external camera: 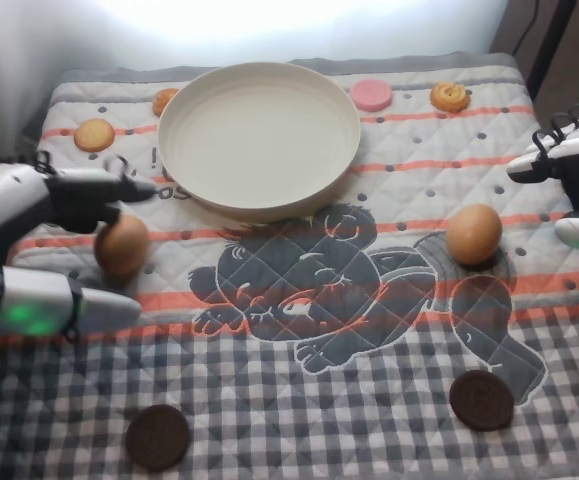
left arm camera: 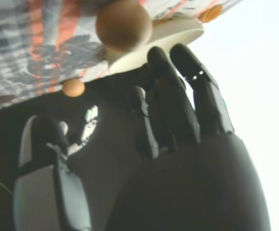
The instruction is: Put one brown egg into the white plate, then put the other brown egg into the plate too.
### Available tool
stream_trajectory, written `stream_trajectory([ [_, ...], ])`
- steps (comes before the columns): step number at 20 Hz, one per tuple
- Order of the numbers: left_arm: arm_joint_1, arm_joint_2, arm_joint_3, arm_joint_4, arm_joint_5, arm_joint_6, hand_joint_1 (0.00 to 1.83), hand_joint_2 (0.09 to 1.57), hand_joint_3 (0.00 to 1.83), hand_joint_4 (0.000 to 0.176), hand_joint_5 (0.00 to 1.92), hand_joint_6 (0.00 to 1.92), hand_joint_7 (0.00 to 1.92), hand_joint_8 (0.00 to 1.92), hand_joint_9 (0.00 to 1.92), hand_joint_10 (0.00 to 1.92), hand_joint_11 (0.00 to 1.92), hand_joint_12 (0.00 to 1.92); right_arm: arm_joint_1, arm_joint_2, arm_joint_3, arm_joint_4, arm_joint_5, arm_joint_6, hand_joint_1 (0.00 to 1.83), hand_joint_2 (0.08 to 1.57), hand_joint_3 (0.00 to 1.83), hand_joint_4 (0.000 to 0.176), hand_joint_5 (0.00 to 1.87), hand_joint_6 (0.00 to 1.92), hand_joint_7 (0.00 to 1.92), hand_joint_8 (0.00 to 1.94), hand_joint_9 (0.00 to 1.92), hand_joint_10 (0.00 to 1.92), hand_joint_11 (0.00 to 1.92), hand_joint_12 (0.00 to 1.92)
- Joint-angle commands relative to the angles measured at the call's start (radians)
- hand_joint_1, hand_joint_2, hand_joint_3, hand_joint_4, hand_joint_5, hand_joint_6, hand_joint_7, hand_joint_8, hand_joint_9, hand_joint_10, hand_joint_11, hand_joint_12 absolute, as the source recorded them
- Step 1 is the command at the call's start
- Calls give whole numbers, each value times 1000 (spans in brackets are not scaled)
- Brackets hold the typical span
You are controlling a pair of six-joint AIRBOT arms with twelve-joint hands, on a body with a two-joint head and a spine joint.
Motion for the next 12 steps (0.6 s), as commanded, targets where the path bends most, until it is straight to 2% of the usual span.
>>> stream_trajectory([
  [1,-19,-8,17,-31,-90,30,709,842,0,163,352,1,557,0,645,0,168,1218,12,-2,5,26,113,4,426,1359,0,30,650,2,684,7,644,0,510,317],
  [3,-40,-33,43,-64,-57,79,692,860,2,159,356,1,546,0,631,1,129,1267,9,-3,5,26,113,4,448,1361,0,29,649,1,698,7,648,2,507,309],
  [4,-50,-48,59,-73,-42,79,677,873,2,163,380,3,559,2,634,3,113,1309,9,-3,5,26,113,4,455,1363,1,24,648,0,707,10,649,1,501,304],
  [5,-60,-62,75,-77,-28,79,682,874,1,164,391,5,566,4,640,5,103,1319,8,-4,5,26,113,4,456,1363,0,27,646,0,713,11,650,2,499,302],
  [6,-69,-76,88,-82,-16,79,701,874,0,152,406,9,579,8,656,12,109,1327,8,-5,5,26,113,4,459,1366,2,28,637,0,709,8,643,0,485,294],
  [7,-75,-84,97,-83,-4,79,708,878,2,156,393,3,582,8,658,13,110,1329,8,-6,5,26,113,4,480,1362,0,21,647,3,726,9,655,4,495,291],
  [8,-80,-87,101,-83,4,79,704,877,1,161,386,0,584,9,663,15,110,1330,8,-6,5,26,113,4,473,1363,0,22,650,3,731,7,656,3,500,287],
  [10,-84,-84,101,-83,9,79,718,872,0,163,384,1,594,10,682,22,119,1334,6,-6,5,26,113,4,414,1372,3,33,645,0,739,5,655,2,505,284],
  [12,-84,-72,100,-85,15,79,759,877,2,160,403,7,607,7,710,32,111,1363,1,-6,5,26,113,4,454,1373,0,42,643,0,757,5,667,4,501,283],
])
